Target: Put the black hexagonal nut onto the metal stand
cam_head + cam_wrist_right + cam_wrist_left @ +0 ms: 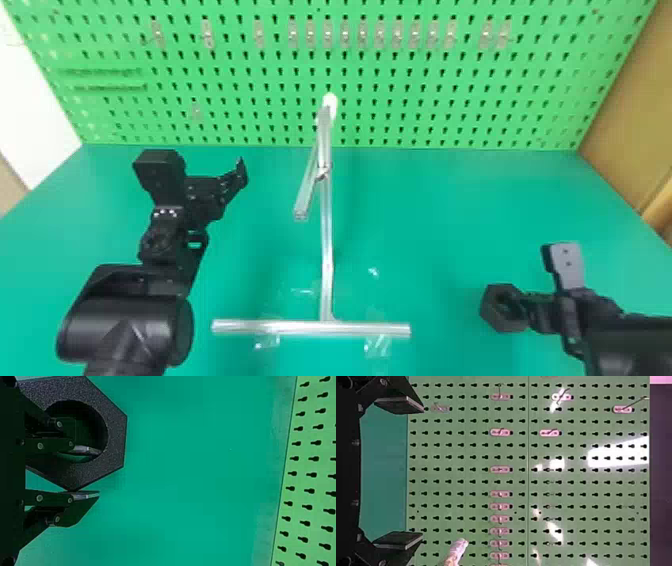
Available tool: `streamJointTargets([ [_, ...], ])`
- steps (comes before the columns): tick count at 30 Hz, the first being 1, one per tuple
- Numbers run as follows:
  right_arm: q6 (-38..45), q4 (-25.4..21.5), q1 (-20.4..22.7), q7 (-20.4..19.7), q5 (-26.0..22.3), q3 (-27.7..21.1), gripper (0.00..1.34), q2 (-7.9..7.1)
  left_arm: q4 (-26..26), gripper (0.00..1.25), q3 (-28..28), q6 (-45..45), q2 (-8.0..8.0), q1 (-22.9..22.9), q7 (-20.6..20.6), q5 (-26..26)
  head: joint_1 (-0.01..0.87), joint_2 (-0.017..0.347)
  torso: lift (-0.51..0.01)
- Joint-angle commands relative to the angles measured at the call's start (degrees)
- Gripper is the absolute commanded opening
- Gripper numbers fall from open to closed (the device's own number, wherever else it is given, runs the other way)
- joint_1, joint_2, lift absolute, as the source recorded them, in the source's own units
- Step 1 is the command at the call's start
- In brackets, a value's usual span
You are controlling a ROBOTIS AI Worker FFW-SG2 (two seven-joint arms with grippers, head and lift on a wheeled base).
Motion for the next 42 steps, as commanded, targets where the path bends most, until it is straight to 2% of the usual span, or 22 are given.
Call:
streamJointTargets([
  [1,2.1,-1.9,-0.2,0.9,0.3,0.3,0.22,-0.25,0.0,1.09,0.0,0.0,0.0,-0.1,0.0,0.0,0.693,0.081,-0.001],
  [13,9.8,-11.6,-1.7,2.2,1.1,2.3,0.22,-0.87,0.0,1.09,0.0,0.0,0.0,-0.2,0.0,0.0,0.693,0.081,-0.001],
  [18,15.3,-16.1,-3.8,4.0,2.0,4.0,0.22,-1.92,0.0,1.09,-0.1,0.0,0.0,-0.2,0.0,0.0,0.693,0.081,-0.001],
  [29,23.5,-24.4,-8.7,4.4,-1.6,8.8,0.22,-6.32,0.0,1.09,-0.1,0.0,0.0,-0.2,0.0,-0.1,0.693,0.081,-0.001],
  [35,27.2,-27.7,-11.7,4.4,-4.4,10.3,0.22,-8.16,0.0,1.09,-0.2,0.0,0.0,-0.2,0.0,-0.1,0.693,0.081,-0.001],
  [42,30.3,-28.8,-16.1,4.4,-7.2,13.5,0.22,-10.71,0.0,1.09,-0.3,0.0,0.0,-0.3,0.0,-0.3,0.693,0.081,-0.001],
])
